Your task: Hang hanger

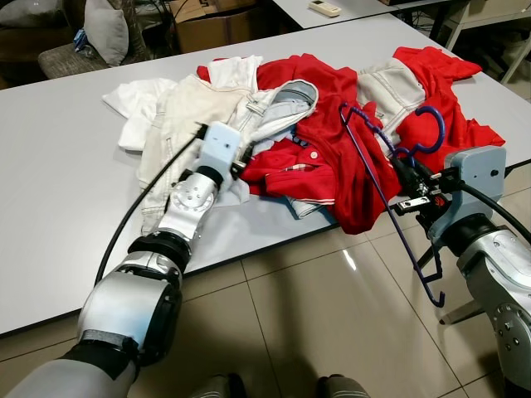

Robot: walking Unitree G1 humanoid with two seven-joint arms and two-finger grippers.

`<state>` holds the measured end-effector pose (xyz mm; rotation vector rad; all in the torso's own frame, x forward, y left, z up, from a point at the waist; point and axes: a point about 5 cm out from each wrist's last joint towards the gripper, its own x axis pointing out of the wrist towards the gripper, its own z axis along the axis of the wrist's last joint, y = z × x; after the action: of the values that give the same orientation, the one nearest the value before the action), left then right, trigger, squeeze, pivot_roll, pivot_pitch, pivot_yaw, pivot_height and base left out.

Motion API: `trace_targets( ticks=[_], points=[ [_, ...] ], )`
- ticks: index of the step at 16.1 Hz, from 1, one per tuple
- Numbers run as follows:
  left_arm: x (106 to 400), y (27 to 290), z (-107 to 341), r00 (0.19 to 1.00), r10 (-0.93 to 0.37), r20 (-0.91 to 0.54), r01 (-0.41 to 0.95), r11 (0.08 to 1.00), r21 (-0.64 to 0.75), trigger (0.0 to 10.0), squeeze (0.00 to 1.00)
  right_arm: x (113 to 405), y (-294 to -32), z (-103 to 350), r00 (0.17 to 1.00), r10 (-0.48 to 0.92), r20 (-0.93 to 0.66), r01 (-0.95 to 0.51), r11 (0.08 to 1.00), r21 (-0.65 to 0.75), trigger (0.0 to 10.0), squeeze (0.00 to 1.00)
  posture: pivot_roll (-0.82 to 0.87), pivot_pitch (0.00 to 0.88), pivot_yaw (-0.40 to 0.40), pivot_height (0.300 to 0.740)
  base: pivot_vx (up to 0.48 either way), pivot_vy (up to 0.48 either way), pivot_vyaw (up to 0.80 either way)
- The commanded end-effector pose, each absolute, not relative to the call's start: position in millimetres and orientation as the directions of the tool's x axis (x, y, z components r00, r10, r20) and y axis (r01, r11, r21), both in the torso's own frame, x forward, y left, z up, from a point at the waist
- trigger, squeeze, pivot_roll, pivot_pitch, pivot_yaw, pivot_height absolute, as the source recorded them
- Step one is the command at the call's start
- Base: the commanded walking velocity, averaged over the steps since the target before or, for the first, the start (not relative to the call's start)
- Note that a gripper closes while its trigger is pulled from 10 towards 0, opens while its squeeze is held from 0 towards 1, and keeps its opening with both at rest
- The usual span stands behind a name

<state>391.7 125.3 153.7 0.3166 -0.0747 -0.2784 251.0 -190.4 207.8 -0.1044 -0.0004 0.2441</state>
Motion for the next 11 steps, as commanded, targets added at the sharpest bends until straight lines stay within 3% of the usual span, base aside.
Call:
trace_targets(
  ticks=[1,4,6,7,9,11],
  points=[
    [394,137,151,0.972,-0.234,-0.015,0.225,0.911,0.344,10.0,0.0,251,-190,211,0.969,0.247,0.006,-0.245,0.964,-0.105,10.0,0.0,-0.31,0.106,0.088,0.74,0.0,0.0,0.0],
    [391,132,144,0.964,-0.26,-0.051,0.259,0.884,0.388,10.0,0.0,252,-189,211,0.969,0.249,0.007,-0.247,0.963,-0.107,10.0,0.0,-0.31,0.105,0.089,0.74,0.0,0.0,0.0],
    [390,122,148,0.943,-0.332,-0.01,0.326,0.921,0.214,10.0,0.0,252,-190,211,0.969,0.247,0.008,-0.245,0.964,-0.107,10.0,0.0,-0.31,0.105,0.091,0.74,0.0,0.0,0.0],
    [389,110,158,0.89,-0.443,0.107,0.453,0.886,-0.1,10.0,0.0,251,-191,212,0.97,0.243,0.009,-0.241,0.965,-0.108,10.0,0.0,-0.31,0.105,0.092,0.74,0.0,0.0,0.0],
    [387,100,164,0.822,-0.541,0.18,0.569,0.795,-0.211,10.0,0.0,251,-191,212,0.97,0.243,0.01,-0.24,0.964,-0.11,10.0,0.0,-0.31,0.104,0.092,0.74,0.0,0.0,0.0],
    [391,105,169,0.851,-0.488,0.192,0.521,0.828,-0.208,10.0,0.0,252,-191,212,0.97,0.245,0.011,-0.242,0.964,-0.111,10.0,0.0,-0.31,0.102,0.09,0.74,0.0,0.0,0.0]
  ],
)
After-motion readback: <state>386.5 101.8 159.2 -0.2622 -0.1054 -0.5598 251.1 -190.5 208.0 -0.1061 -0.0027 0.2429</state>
